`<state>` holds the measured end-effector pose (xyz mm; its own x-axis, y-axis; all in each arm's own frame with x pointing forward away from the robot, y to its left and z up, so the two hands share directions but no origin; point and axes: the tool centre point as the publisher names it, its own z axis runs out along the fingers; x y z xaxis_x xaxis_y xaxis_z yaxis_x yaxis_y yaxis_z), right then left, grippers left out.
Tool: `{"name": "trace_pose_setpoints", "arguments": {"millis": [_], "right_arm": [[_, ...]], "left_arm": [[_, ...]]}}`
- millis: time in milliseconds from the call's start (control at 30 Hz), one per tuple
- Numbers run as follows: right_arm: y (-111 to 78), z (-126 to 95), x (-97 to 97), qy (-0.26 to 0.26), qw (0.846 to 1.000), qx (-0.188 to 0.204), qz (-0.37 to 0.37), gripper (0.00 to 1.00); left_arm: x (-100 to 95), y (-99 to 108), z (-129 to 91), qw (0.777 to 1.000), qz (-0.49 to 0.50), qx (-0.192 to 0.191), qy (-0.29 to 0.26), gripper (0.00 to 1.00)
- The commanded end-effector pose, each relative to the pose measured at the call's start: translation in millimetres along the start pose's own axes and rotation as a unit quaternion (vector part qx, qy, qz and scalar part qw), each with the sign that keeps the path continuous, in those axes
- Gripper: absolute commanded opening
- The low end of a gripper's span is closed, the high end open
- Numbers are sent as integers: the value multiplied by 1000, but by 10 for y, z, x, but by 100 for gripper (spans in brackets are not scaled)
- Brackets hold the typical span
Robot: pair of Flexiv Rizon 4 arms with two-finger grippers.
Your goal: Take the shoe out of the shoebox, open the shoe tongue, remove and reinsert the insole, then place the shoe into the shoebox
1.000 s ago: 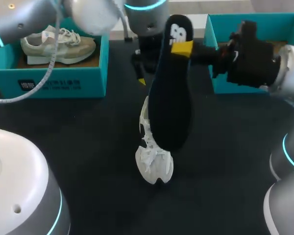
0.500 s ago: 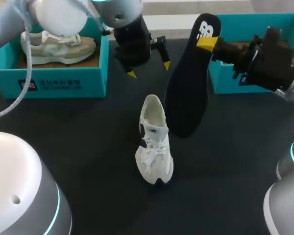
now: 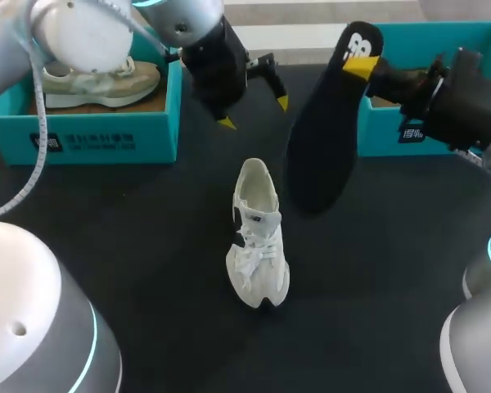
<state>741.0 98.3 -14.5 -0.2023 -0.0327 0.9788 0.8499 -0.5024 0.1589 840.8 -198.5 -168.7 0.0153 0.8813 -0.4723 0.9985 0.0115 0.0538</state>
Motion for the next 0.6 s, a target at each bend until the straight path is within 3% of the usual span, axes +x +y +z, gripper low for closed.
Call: {"name": "trace_pose_setpoints", "arguments": {"millis": [33,300,433,600], "right_arm": [[339,114,-89,-42,998,27,35,0],[784,162,-228,-73,990,57,109,0],[887,266,-321,-94,981,89,141,0],[963,380,-443,-110,976,95,161,0]], "left_arm": [[84,55,-132,979,-1,16,-203,100],[38,16,-302,948,-14,13,-317,100],[-23,-8,-403,926,-26,-1,-376,100],[-130,-42,-493,900,-30,-17,-434,100]]}}
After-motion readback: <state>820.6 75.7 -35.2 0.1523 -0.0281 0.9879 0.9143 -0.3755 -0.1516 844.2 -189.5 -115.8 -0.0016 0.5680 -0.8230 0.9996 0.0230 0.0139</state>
